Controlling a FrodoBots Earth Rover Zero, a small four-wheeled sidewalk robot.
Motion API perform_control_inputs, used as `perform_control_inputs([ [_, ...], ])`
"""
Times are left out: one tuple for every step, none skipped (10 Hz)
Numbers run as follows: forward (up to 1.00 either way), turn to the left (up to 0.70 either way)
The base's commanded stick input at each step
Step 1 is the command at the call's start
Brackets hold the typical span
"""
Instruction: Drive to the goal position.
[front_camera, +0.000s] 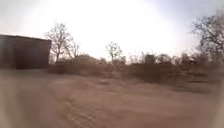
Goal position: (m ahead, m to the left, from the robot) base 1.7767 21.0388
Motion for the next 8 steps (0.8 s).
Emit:
perform_control_inputs([
  [0.7,0.0],
  [0.7,0.0],
  [0.7,0.0],
  [0.7,0.0],
  [0.7,0.0],
  [0.7,0.0],
  [0.7,0.0],
  [0.7,0.0],
])
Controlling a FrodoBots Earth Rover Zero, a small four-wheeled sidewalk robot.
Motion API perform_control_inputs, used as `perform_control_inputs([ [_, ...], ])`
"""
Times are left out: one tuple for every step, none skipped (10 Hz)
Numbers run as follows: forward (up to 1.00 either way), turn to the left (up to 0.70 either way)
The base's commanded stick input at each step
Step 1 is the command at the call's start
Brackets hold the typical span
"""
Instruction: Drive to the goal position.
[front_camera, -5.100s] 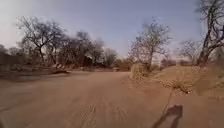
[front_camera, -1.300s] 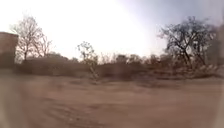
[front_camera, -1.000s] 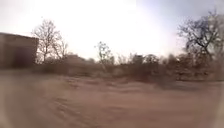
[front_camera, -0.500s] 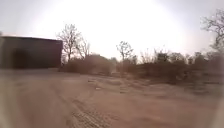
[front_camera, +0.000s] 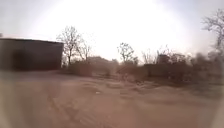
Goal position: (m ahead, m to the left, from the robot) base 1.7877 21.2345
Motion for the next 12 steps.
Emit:
perform_control_inputs([
  [0.7,0.0],
  [0.7,0.0],
  [0.7,0.0],
  [0.7,0.0],
  [0.7,0.0],
  [0.7,0.0],
  [0.7,0.0],
  [0.7,0.35],
  [0.7,0.35],
  [0.7,0.35],
  [0.7,0.35],
  [0.7,0.35],
])
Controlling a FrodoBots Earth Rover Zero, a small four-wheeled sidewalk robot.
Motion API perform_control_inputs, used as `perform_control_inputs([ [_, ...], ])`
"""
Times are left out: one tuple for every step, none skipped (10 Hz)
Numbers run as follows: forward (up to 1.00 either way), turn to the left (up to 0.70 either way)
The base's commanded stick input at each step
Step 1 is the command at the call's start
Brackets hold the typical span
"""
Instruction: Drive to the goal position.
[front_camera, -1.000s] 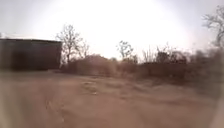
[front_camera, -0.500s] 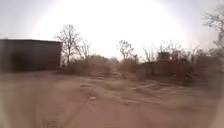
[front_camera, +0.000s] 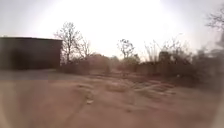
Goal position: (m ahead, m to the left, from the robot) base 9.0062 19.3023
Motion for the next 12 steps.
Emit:
perform_control_inputs([
  [0.7,0.35],
  [0.7,0.35],
  [0.7,0.35],
  [0.7,0.32],
  [0.7,0.15],
  [0.7,0.0],
  [0.7,0.0],
  [0.7,0.0],
  [0.7,0.0],
  [0.7,0.0],
  [0.7,0.0],
  [0.7,0.0],
])
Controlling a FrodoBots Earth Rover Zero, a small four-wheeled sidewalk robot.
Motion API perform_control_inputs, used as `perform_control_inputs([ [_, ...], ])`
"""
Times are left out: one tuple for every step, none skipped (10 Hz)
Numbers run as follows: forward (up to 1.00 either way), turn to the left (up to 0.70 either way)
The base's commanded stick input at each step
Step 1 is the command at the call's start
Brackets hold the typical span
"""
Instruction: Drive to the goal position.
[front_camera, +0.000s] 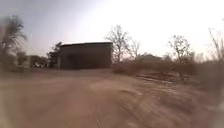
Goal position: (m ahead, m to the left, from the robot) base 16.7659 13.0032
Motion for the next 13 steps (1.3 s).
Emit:
perform_control_inputs([
  [0.7,0.0],
  [0.7,0.0],
  [0.7,0.0],
  [0.7,0.0],
  [0.7,0.0],
  [0.7,0.0],
  [0.7,0.0],
  [0.7,0.0],
  [0.7,0.0],
  [0.7,0.0],
  [0.7,0.0],
  [0.7,0.0],
  [0.7,0.0],
])
